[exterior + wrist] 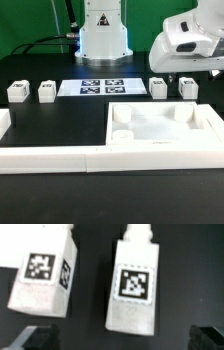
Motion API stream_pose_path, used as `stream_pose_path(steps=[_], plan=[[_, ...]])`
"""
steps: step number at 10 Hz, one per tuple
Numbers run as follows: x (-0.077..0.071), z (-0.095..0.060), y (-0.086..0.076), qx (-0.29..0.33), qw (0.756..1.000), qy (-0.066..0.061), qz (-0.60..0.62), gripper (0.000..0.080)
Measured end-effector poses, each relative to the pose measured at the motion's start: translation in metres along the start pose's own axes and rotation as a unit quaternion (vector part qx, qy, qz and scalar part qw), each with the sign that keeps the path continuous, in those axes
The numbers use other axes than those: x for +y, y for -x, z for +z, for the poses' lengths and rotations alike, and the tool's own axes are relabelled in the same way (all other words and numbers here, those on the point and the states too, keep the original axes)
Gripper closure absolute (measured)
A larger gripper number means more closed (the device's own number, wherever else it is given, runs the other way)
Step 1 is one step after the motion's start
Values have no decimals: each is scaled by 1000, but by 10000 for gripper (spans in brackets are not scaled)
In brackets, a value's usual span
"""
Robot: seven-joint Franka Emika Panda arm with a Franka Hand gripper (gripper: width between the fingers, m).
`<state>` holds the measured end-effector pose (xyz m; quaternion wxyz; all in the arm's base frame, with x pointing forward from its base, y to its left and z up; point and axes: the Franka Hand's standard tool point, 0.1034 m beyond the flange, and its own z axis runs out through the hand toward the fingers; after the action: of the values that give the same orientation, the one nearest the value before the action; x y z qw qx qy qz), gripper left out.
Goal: Assemble square table
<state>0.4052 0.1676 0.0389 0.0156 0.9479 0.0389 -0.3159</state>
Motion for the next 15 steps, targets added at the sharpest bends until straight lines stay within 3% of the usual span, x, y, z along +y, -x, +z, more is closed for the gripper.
stream_pose_path(steps=[3,4,5,7,11,13,15], plan=[[1,9,5,-106,994,10,8,151],[-6,26,5,-162,986,10,25,151],[-7,32,-2,-159,987,8,26,151],[-14,41,3,-162,986,13,32,151],[-14,42,2,-162,986,14,29,160],[-14,42,2,-162,986,14,29,511],[-14,42,2,-162,986,14,29,510]])
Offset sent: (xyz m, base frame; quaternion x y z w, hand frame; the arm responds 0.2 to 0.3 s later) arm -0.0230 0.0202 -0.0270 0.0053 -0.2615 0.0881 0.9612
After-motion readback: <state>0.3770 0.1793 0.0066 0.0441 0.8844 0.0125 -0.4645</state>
